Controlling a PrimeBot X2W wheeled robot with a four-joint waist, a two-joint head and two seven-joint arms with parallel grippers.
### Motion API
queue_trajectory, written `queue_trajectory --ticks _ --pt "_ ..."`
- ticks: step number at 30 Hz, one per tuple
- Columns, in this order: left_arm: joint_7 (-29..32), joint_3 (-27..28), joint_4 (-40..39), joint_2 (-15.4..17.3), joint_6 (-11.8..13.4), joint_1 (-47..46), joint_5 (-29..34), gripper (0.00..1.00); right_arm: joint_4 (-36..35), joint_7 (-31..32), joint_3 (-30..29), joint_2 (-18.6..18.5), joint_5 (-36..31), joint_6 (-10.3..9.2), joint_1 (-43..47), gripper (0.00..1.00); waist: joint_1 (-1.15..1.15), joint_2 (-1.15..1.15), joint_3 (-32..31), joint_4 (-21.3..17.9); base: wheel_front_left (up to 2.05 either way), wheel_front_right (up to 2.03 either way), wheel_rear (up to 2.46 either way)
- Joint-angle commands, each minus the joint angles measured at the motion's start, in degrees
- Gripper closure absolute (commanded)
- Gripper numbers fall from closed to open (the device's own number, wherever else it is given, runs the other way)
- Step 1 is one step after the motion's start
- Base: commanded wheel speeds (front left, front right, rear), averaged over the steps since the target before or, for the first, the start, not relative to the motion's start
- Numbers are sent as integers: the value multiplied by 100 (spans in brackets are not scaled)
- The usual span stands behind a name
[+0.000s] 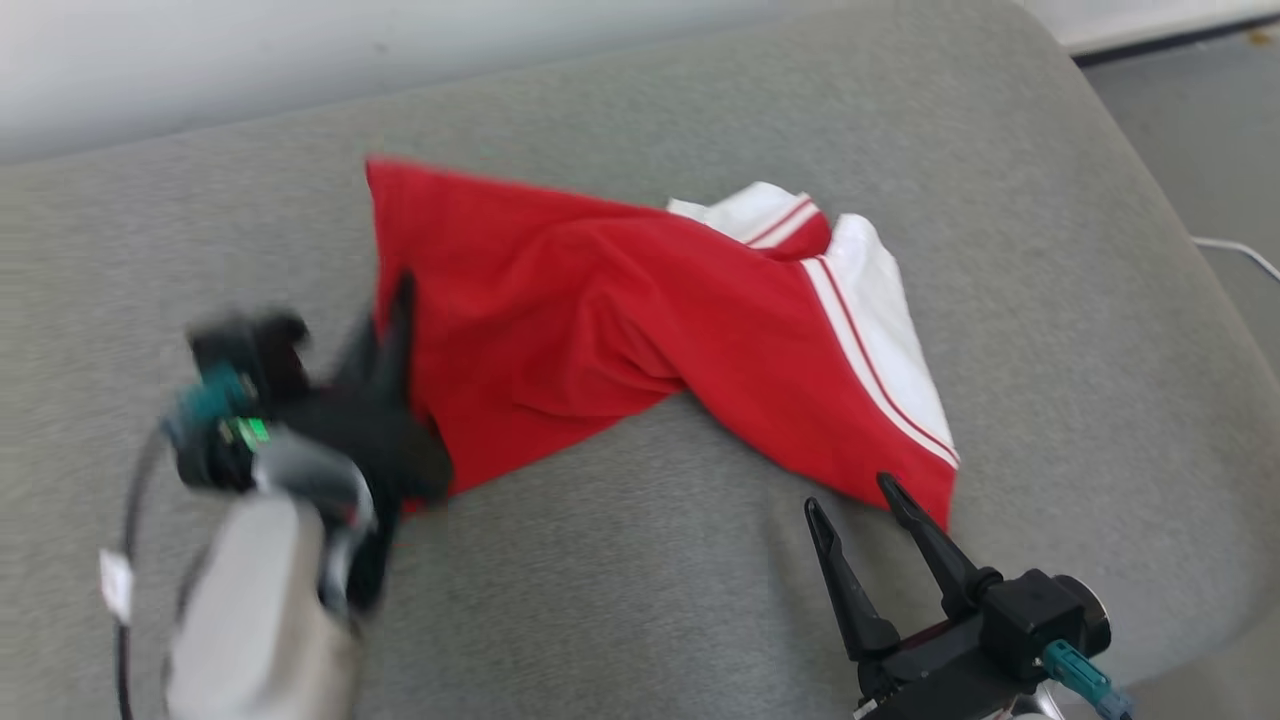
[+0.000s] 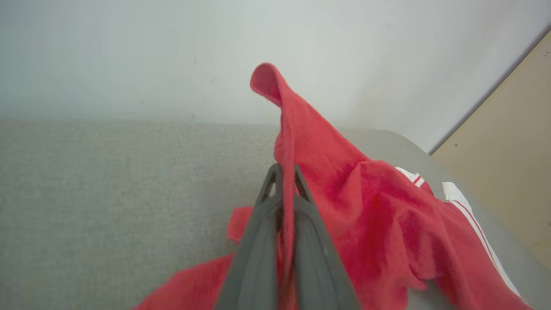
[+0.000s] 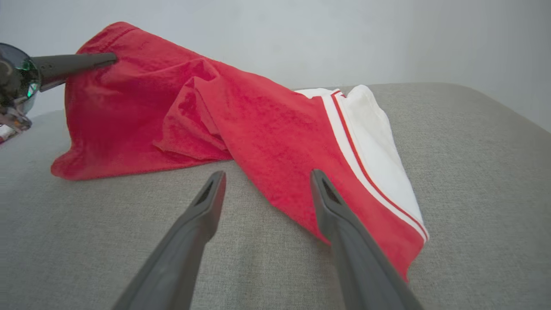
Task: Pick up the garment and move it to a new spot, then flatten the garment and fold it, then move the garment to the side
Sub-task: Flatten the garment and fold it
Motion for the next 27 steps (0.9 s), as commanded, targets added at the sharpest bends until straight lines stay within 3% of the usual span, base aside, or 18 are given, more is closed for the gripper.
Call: queue_trajectory --ticks 1,7,11,18,23,24,25,27 --pt "-36 -98 -311 -23 -35 460 6 100 -27 26 -28 -21 -34 3 102 0 0 0 -336 430 0 0 0" --pt "-53 -250 -1813 113 35 2191 -10 100 -104 136 -86 -13 -42 4 286 0 0 0 -603 784 0 0 0" --pt "-127 -170 -2424 99 232 3099 -132 100 -130 203 -116 30 -31 3 390 0 0 0 -758 920 0 0 0" --pt "-56 -262 -2422 96 366 3796 -132 100 -157 271 -157 51 5 3 506 0 0 0 -961 1081 0 0 0" --pt "-80 -362 -1927 93 418 4021 -99 98 -126 292 -91 57 78 4 515 0 0 0 -1100 1104 0 0 0" --pt "-79 -343 -1821 111 397 4053 -138 33 -118 291 -84 56 80 4 513 0 0 0 -1121 1100 0 0 0" --pt "-77 -320 -1735 126 391 4072 -170 0 -106 284 -81 62 83 4 522 0 0 0 -1152 1096 0 0 0" --pt "-114 -279 -1602 153 377 4093 -239 0 -90 276 -85 68 101 3 551 0 0 0 -1213 1090 0 0 0"
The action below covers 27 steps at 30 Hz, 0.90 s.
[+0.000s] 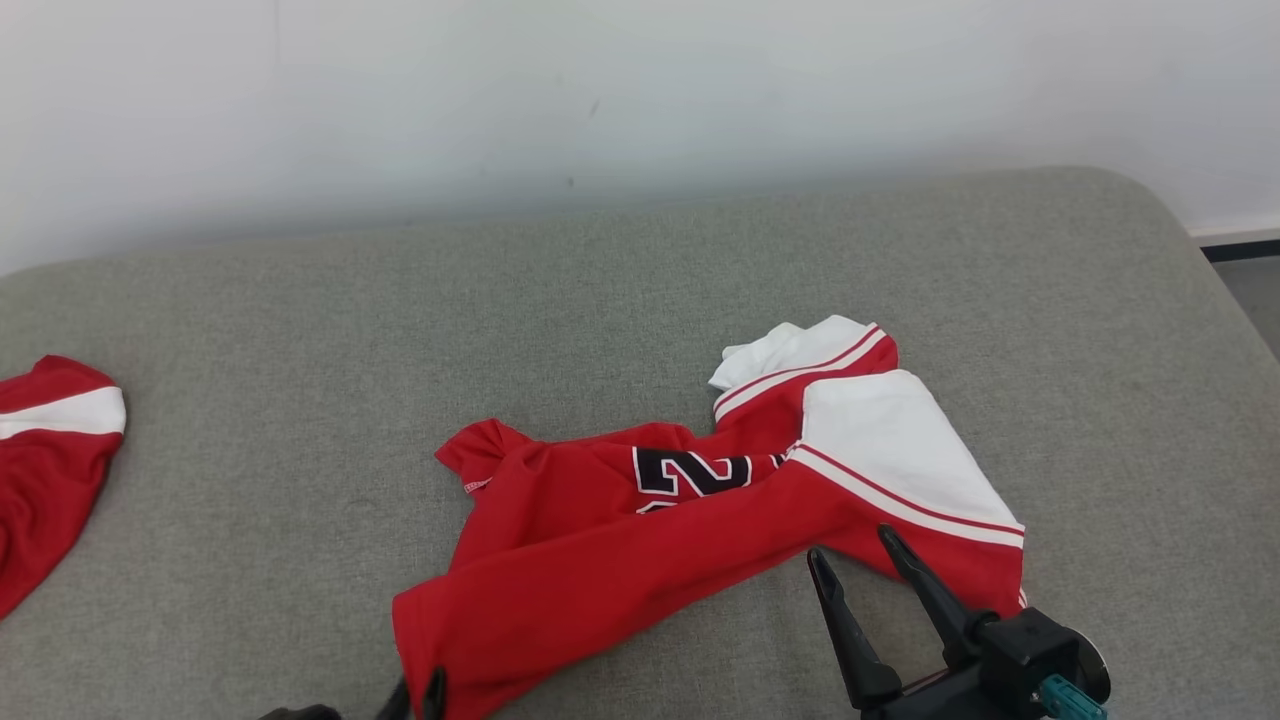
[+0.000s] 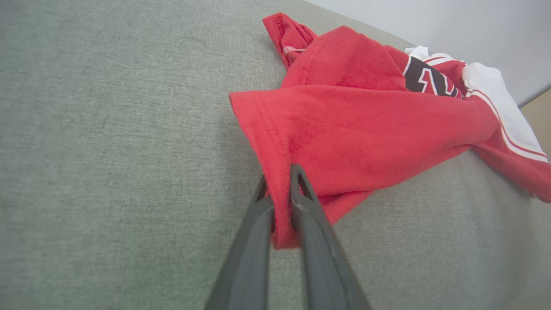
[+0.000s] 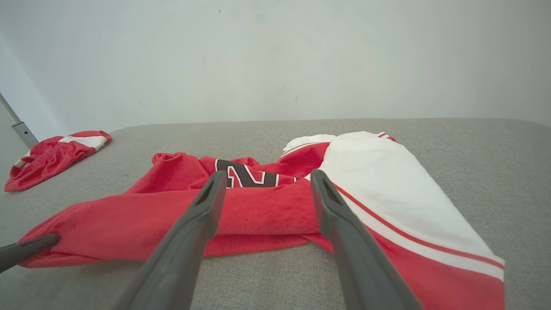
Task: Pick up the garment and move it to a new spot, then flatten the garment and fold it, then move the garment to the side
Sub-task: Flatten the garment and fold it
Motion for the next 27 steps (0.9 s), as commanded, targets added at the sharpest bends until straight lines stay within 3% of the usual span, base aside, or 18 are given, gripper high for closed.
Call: queue_trajectory --ticks 1,6,13,18,27 --pt "-32 60 66 55 0 48 -97 0 14 -19 -4 10 39 3 84 0 1 0 -97 -3 0 0 0" --pt "78 228 -97 174 121 15 -156 0 28 -32 -46 5 70 4 187 0 1 0 -261 -15 0 0 0" --pt "589 170 -347 402 44 -599 -145 0 22 -43 18 16 108 4 217 0 1 0 -309 -121 0 0 0" --pt "1389 -23 119 419 -45 -1436 -240 0 -31 -35 70 -30 63 4 139 0 1 0 -172 -333 0 0 0" --pt "1925 -189 1056 295 129 -2693 -134 0 -87 -32 50 -11 34 3 26 0 1 0 207 -757 0 0 0"
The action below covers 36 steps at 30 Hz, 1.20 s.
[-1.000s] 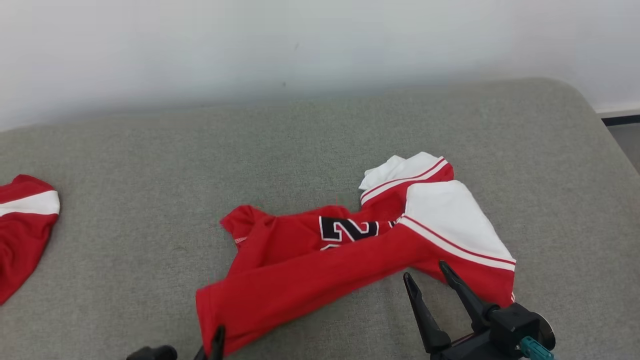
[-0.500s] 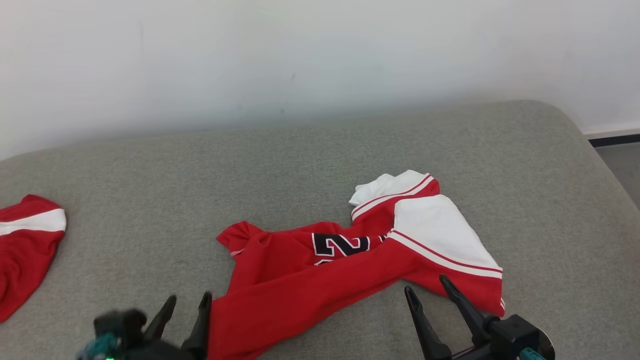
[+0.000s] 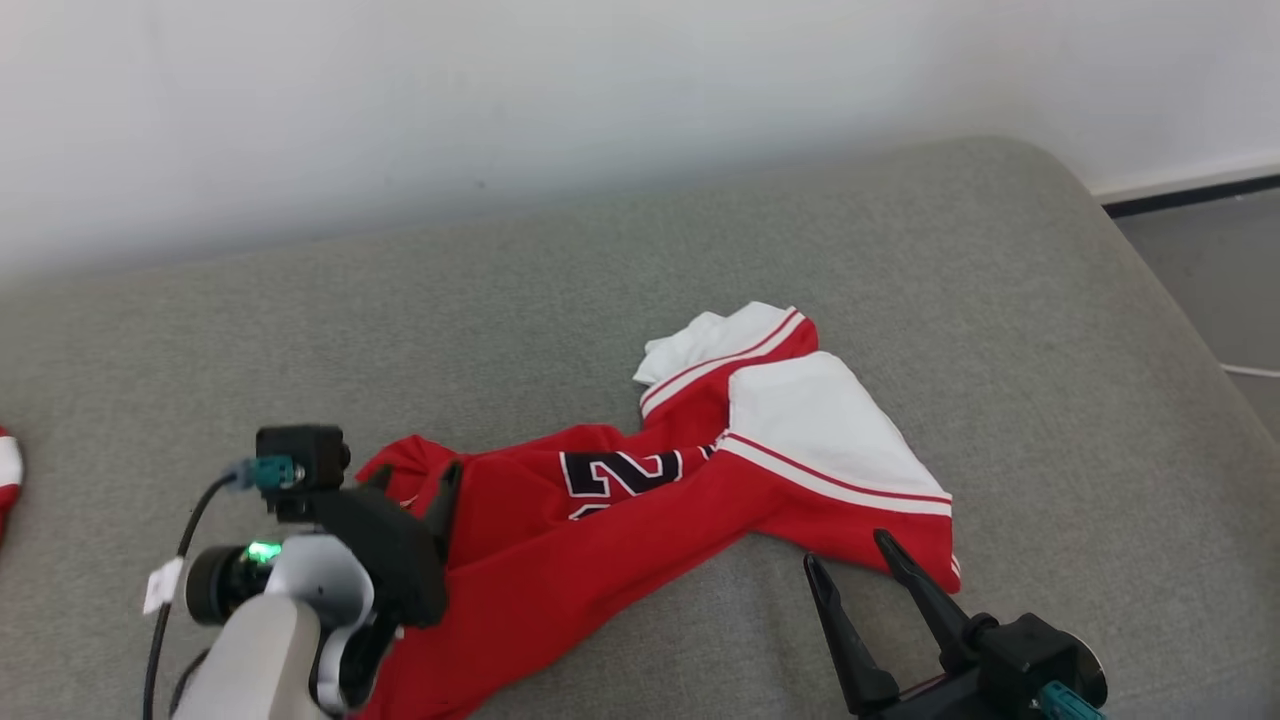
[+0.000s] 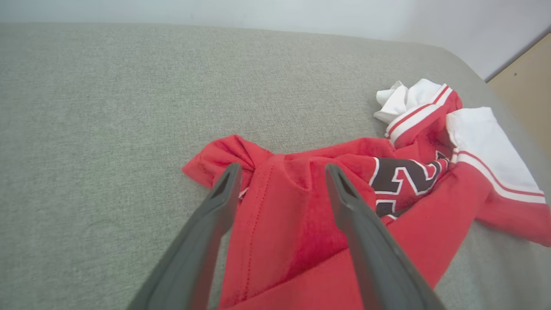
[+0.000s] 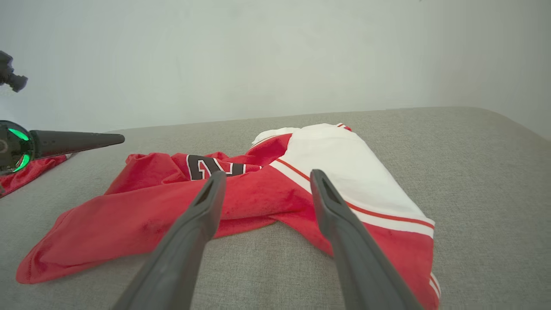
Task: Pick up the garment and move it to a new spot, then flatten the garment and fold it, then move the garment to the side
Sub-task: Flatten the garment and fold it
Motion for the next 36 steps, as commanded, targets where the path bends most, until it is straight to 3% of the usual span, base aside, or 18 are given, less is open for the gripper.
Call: queue_trajectory --ticks 1,8,14,21,23,24,25,26,29,30,36 --pt "33 -19 87 22 43 -162 102 0 -8 -26 17 6 5 5 -88 0 0 0 204 -195 0 0 0" --pt "808 -454 758 265 245 -960 629 0 55 -101 30 74 31 4 -232 0 0 0 474 -401 0 0 0" --pt "1413 -852 992 469 160 -1288 975 0 140 -187 -31 122 17 4 -266 0 0 0 550 -407 0 0 0" --pt "1560 -1190 1062 598 94 -1453 1273 0 195 -226 13 181 -34 4 -324 0 0 0 557 -364 0 0 0" --pt "1620 -1245 1115 583 78 -1487 1294 9 212 -236 29 183 -27 4 -347 0 0 0 564 -360 0 0 0" --pt "1633 -1266 1134 570 62 -1501 1288 20 217 -238 33 182 -23 4 -360 0 0 0 566 -360 0 0 0" --pt "1633 -1266 1134 570 62 -1501 1288 20 217 -238 33 182 -23 4 -360 0 0 0 566 -360 0 0 0" --pt "1655 -1297 1161 564 53 -1510 1297 34 216 -237 40 175 -18 5 -372 0 0 0 570 -362 0 0 0" --pt "1575 -1342 1193 559 14 -1550 1311 92 217 -248 41 147 8 5 -387 0 0 0 590 -367 0 0 0" --pt "1534 -1330 1209 550 25 -1555 1289 100 214 -246 41 144 14 5 -382 0 0 0 594 -366 0 0 0" --pt "640 -793 983 290 240 -1663 781 100 213 -272 8 169 20 5 -333 0 0 0 614 -337 0 0 0"
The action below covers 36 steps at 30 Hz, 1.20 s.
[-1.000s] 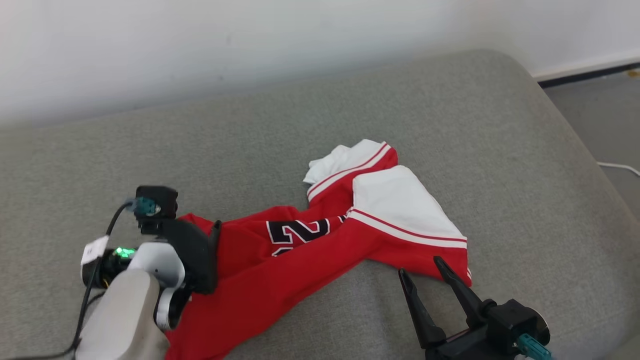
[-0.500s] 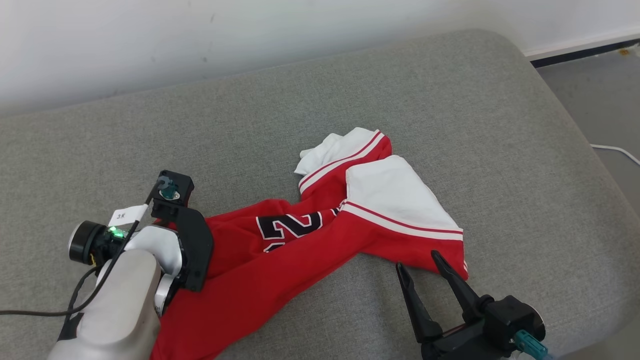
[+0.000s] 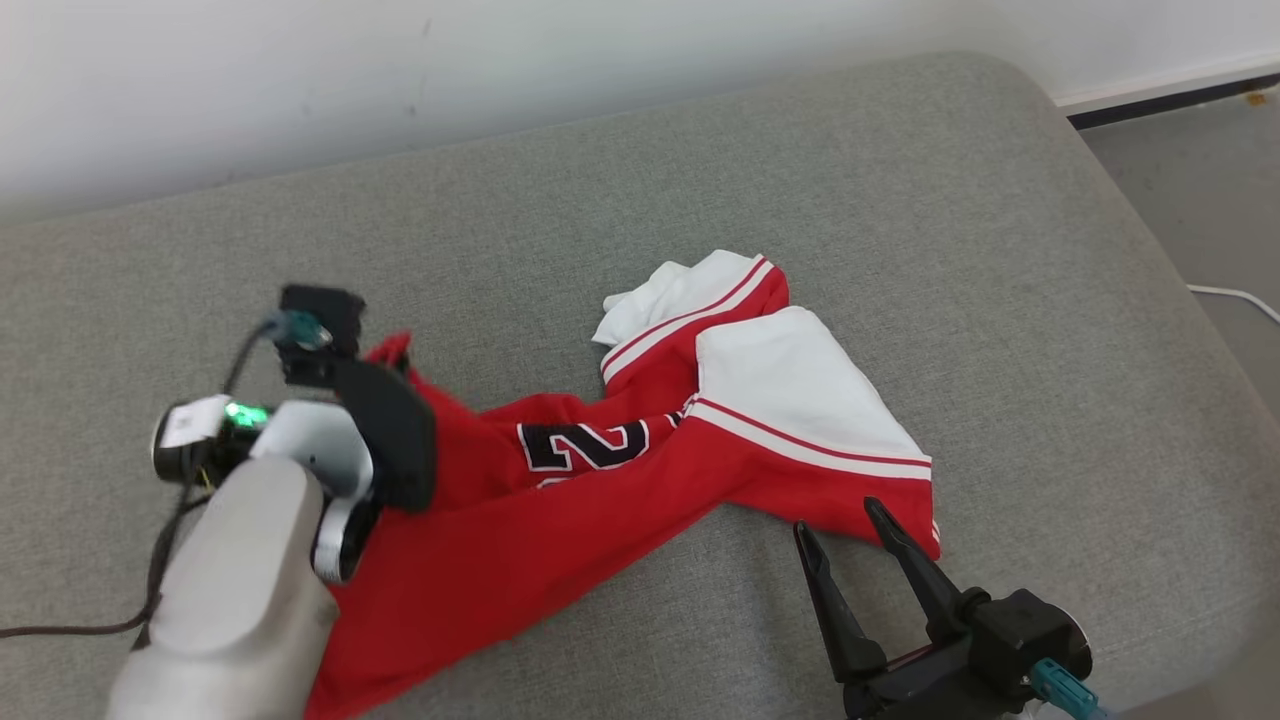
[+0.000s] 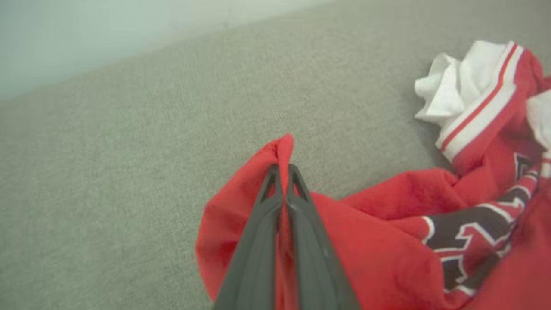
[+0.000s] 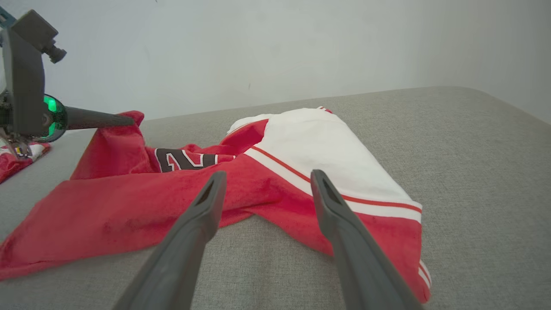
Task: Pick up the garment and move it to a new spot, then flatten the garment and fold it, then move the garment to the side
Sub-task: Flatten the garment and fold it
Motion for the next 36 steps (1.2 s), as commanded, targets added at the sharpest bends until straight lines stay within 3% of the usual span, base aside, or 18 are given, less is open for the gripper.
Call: queue_trajectory --ticks 1,6,12,18,19,20,21,31,36 --pt "-272 156 -70 -51 35 -115 -163 100 9 -34 -12 15 8 4 2 0 -1 -1 1 17 0 0 0" --pt "-1415 894 -216 -373 -35 -415 -880 100 48 -39 17 60 -17 4 -57 0 -1 -1 3 39 0 0 0" --pt "-2563 1544 -195 -511 -223 -708 -1419 100 100 -47 10 72 -5 4 -105 0 -1 -1 11 54 0 0 0" --pt "-2973 2043 403 -338 -77 -319 -1713 100 127 -53 -1 100 11 4 -59 0 -1 -1 -22 83 0 0 0" --pt "-2953 2040 549 -309 -55 -240 -1690 86 137 -55 7 104 20 4 -47 0 -1 -1 -33 89 0 0 0" --pt "-2935 2051 684 -316 -33 -171 -1725 55 143 -58 13 104 27 4 -39 0 -1 -1 -43 98 0 0 0" --pt "-2954 2039 789 -303 -39 -127 -1710 0 148 -60 21 103 33 3 -30 0 -1 -1 -54 107 0 0 0" --pt "-3440 2115 1269 -220 -225 99 -1790 0 162 -15 53 3 81 4 15 0 -1 -1 -257 279 0 0 0" --pt "-3293 1891 1403 -95 -164 290 -1520 0 153 2 69 6 116 3 59 0 -1 -1 -373 327 0 0 0"
